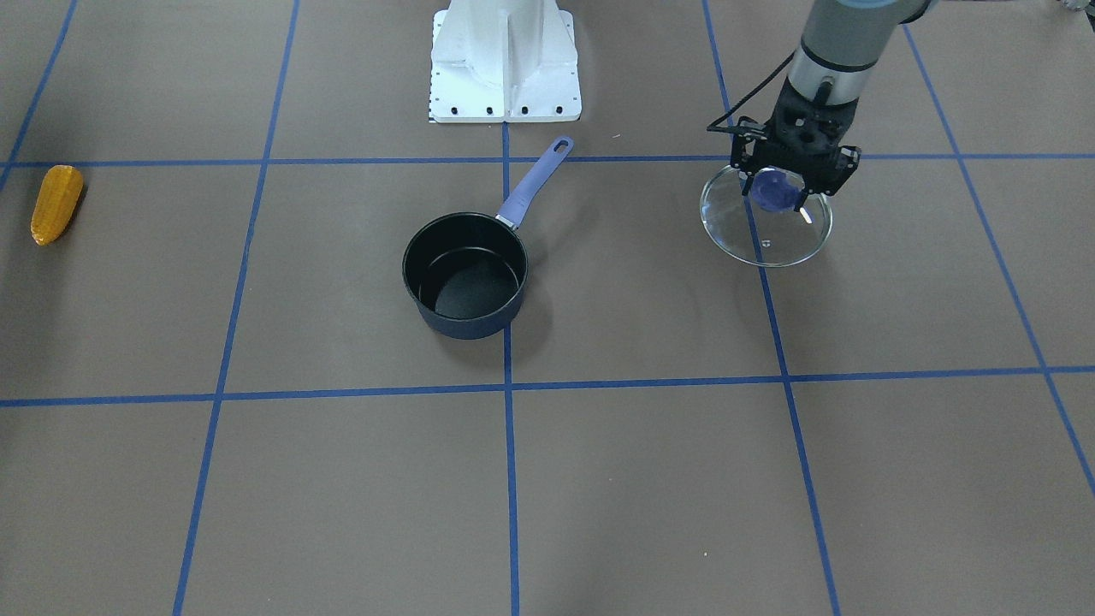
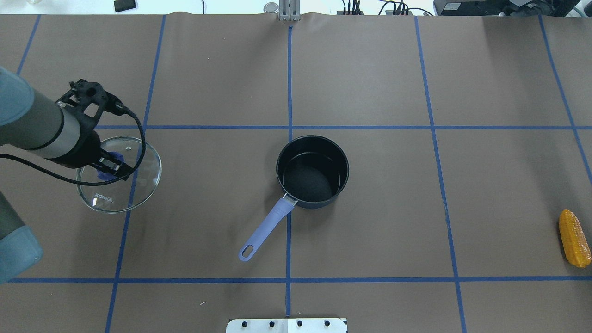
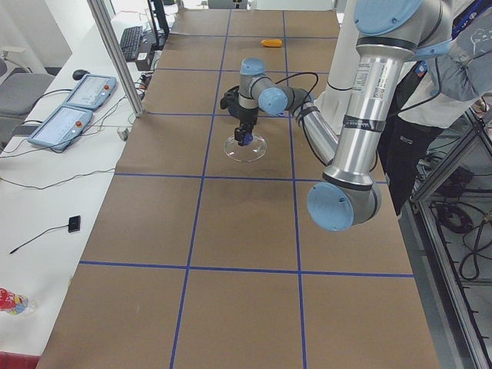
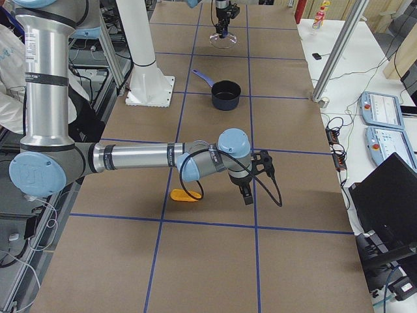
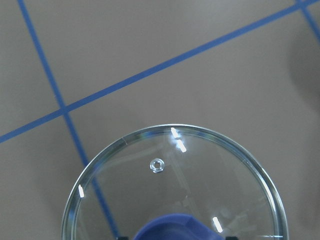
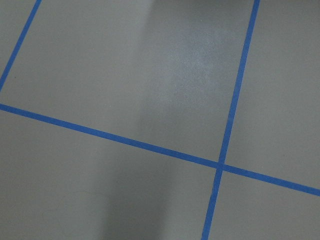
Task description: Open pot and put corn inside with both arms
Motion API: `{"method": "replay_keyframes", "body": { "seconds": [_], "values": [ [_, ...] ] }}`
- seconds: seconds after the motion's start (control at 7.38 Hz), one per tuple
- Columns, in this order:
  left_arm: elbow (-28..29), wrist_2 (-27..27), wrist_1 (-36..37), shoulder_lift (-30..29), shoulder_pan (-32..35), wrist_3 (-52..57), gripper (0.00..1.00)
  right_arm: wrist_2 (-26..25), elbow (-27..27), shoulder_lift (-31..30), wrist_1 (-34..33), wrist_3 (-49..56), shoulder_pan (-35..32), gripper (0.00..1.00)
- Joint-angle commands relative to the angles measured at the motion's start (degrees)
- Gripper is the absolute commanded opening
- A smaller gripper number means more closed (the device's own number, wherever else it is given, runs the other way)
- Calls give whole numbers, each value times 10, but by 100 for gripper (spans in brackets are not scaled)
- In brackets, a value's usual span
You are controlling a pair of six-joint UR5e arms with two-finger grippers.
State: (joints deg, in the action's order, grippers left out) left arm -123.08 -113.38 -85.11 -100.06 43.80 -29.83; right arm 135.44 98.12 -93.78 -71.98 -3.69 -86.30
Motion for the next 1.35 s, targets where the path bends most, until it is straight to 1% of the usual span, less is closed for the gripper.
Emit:
{"method": "replay_keyframes", "body": {
  "seconds": [0.0, 0.14, 0.27, 0.68, 0.81, 0.95, 1.08, 1.22],
  "values": [
    [53, -30, -108, 56, 12, 12, 22, 0, 1, 0, 0, 0, 1, 100],
    [99, -34, -170, 60, 13, 12, 21, -1, 1, 1, 0, 0, 1, 100],
    [145, -48, -202, 53, 13, 12, 19, -1, 1, 1, 0, 0, 2, 100],
    [213, -53, -276, 54, 20, 16, 19, -1, 1, 2, 0, 0, 5, 100],
    [222, -58, -282, 53, 34, 46, 19, -1, 1, 3, 0, 0, 6, 100],
    [222, -78, -279, 53, 49, 48, 19, -1, 1, 3, 0, 0, 7, 100],
    [222, -83, -277, 53, 55, 48, 23, -2, 1, 3, 0, 0, 9, 100],
    [224, -80, -277, 52, 55, 49, 62, -2, 1, 3, 0, -1, 10, 100]
  ]
}}
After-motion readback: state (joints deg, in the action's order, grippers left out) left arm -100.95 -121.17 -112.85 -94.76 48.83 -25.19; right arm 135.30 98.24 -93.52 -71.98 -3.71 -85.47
